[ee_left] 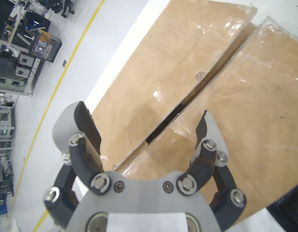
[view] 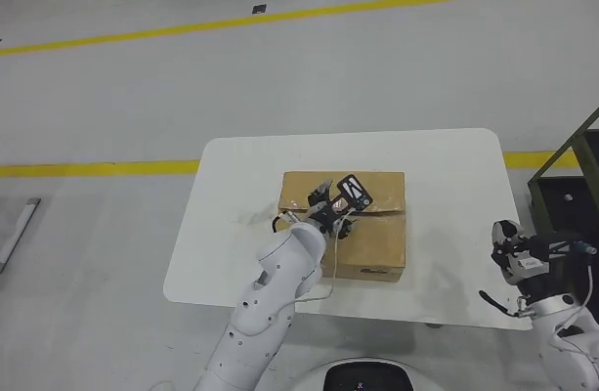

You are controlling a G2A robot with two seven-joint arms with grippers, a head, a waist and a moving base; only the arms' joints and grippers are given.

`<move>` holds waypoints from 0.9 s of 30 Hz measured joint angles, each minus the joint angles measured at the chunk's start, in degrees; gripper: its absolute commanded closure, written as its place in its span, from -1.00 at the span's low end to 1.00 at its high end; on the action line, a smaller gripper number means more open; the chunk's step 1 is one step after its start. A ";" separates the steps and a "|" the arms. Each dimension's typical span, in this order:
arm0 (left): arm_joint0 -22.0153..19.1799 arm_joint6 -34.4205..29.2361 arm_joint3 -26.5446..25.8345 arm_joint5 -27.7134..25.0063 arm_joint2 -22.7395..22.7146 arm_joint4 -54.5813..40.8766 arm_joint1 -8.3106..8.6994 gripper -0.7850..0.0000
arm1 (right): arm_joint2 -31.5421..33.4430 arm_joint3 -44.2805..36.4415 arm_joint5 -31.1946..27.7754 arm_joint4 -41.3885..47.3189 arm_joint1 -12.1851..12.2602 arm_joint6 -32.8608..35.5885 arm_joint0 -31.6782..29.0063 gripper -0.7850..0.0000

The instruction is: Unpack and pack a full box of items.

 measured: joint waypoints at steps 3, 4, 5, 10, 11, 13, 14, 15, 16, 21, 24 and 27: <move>-1.16 0.42 2.07 -0.35 0.77 1.40 -0.12 -1.00 | -0.30 0.24 0.10 0.09 -0.03 0.06 0.51 1.00; -1.59 0.56 2.72 -0.66 1.17 2.18 -0.15 -1.00 | -0.40 0.28 0.12 0.08 -0.04 0.06 0.62 1.00; -1.98 0.83 3.39 -0.93 1.58 2.92 -0.18 -1.00 | -0.48 0.33 0.14 0.08 -0.05 0.03 0.71 1.00; -4.03 2.78 7.06 0.22 3.21 6.10 -0.51 -1.00 | -0.55 0.63 0.29 0.09 -0.07 -0.05 1.05 1.00; -4.36 3.34 7.59 0.63 3.43 6.74 -0.56 -1.00 | -0.46 0.68 0.32 0.11 -0.07 -0.03 1.11 1.00; -5.09 4.59 8.68 2.09 3.65 7.63 -0.71 -1.00 | -0.23 0.82 0.44 0.27 -0.06 -0.01 1.20 1.00; -5.43 5.30 9.07 2.85 3.85 8.45 -0.76 -0.55 | -0.15 0.88 0.48 0.33 -0.06 -0.02 1.22 1.00; -5.71 6.51 9.70 3.90 4.06 9.50 -0.81 0.48 | -0.07 0.96 0.54 0.40 -0.07 -0.06 1.24 1.00; -5.79 7.36 10.23 4.62 4.08 9.72 -0.86 1.00 | -0.03 1.03 0.58 0.45 -0.07 -0.11 1.25 1.00; -6.23 11.25 11.69 3.96 4.44 9.55 -1.02 1.00 | 0.12 1.16 0.73 0.53 -0.10 -0.13 1.10 1.00; -5.92 12.28 11.05 3.97 4.06 8.58 -1.08 1.00 | 0.23 1.16 0.73 0.60 -0.10 -0.14 0.90 1.00; -5.43 13.19 10.15 2.43 4.20 8.92 -0.99 1.00 | 0.21 1.10 0.65 0.62 -0.12 -0.14 0.76 1.00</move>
